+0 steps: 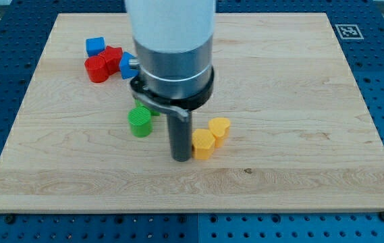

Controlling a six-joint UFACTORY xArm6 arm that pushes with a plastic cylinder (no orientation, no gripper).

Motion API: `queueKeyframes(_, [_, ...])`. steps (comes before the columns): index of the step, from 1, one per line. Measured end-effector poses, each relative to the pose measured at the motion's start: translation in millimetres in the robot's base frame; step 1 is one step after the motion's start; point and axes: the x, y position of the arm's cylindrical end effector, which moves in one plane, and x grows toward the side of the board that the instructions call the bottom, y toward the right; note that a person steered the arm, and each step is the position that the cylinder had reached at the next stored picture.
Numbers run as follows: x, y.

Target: Move your arm below the blue triangle

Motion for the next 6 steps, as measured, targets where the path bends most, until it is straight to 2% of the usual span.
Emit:
queueKeyframes(2, [-6.0, 42.0])
queueKeyframes(3, [-29.8, 17.4])
queueKeyframes(4, [-90.1, -10.6])
queueKeyframes(5, [-154.7, -13.0])
queueKeyframes(6, [-163.7, -45.7])
